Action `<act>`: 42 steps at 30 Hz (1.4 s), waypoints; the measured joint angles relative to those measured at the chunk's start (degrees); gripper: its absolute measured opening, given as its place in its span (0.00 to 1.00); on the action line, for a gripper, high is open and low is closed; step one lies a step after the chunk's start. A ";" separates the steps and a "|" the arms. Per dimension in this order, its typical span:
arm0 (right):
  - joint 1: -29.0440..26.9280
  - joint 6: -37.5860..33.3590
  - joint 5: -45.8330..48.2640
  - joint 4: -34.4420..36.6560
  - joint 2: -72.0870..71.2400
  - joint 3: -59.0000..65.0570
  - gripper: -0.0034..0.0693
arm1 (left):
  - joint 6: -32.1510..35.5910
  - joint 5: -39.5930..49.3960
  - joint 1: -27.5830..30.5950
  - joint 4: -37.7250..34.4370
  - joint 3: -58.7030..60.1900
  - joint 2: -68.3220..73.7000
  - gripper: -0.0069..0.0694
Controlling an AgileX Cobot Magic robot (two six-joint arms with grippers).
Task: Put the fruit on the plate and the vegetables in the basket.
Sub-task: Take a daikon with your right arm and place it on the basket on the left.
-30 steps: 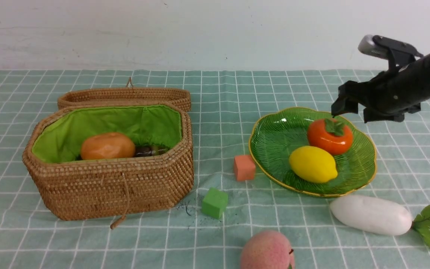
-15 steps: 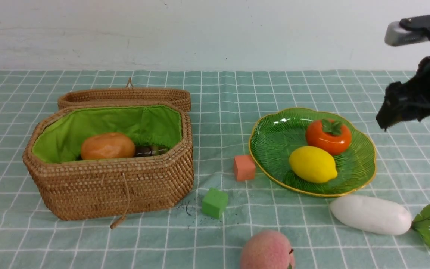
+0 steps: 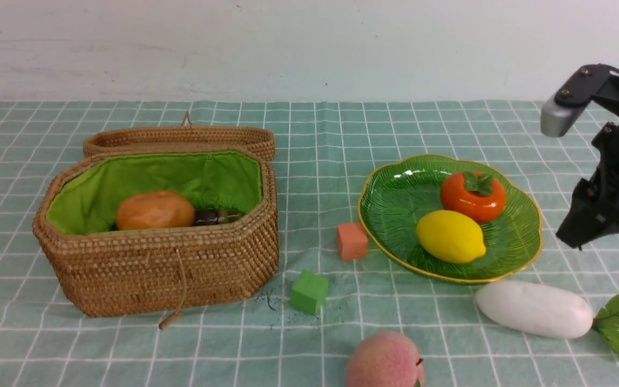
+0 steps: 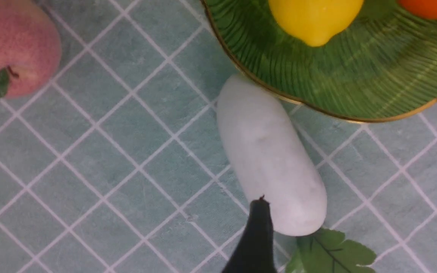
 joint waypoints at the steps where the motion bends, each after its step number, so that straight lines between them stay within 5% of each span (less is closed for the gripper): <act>1: 0.54 -1.43 -0.96 -0.81 -0.02 2.72 0.88 | 0.00 0.00 0.00 0.00 0.00 0.00 0.36; 15: 3.45 -8.41 -16.95 -4.35 2.42 16.14 0.88 | 0.00 0.00 0.00 0.00 0.00 0.00 0.37; 22: 3.45 -8.41 -18.01 -4.09 9.44 16.14 0.87 | 0.00 0.00 0.00 0.00 0.00 0.00 0.38; 26: 3.45 -8.41 -17.76 -3.74 12.07 16.14 0.76 | 0.00 0.00 0.00 0.00 0.00 0.00 0.39; 42: 3.45 -11.48 -11.36 -1.43 5.55 16.14 0.76 | 0.00 0.00 0.00 0.00 0.00 0.00 0.40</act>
